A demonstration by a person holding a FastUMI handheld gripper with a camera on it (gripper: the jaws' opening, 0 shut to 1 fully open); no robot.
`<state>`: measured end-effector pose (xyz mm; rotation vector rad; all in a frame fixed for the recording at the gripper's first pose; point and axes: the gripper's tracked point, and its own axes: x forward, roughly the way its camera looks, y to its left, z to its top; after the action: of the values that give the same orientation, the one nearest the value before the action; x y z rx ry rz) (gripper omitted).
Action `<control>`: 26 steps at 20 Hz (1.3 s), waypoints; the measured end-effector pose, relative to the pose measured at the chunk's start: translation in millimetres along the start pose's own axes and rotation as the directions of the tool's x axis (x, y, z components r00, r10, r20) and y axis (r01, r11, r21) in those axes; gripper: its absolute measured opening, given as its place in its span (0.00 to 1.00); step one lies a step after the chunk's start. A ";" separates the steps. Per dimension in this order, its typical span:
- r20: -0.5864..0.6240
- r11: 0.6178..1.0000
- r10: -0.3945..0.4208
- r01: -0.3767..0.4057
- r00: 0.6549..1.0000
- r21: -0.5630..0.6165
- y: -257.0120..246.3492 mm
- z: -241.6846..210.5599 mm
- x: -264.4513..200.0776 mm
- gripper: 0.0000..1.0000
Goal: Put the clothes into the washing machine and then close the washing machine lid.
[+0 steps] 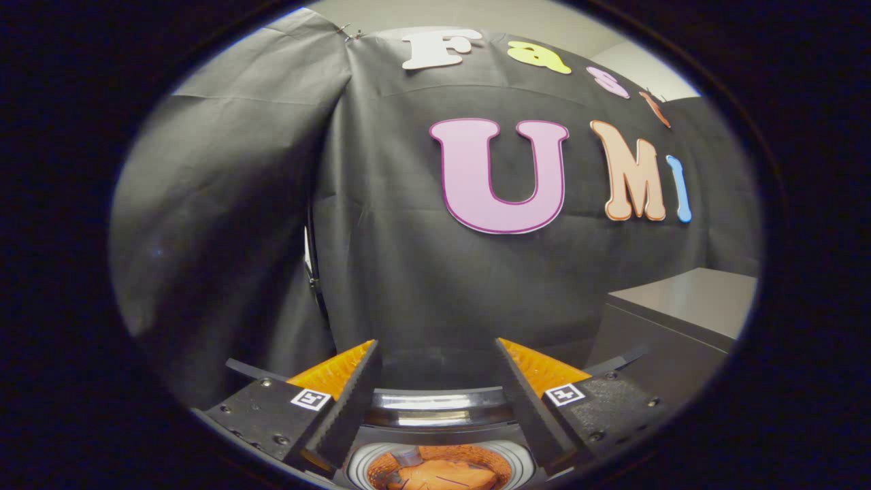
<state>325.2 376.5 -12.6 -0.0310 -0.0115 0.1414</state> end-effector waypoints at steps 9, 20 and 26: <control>-0.002 0.999 0.046 -0.046 0.999 -0.020 0.8 -48.2 -40.5 0.98; -0.030 0.994 0.071 -0.068 0.997 0.080 -5.9 -100.4 -99.0 0.98; -0.023 0.995 0.038 -0.036 0.999 0.088 -32.6 -94.8 -132.7 0.98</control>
<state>199.7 322.7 -107.5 0.0542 0.0199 0.1788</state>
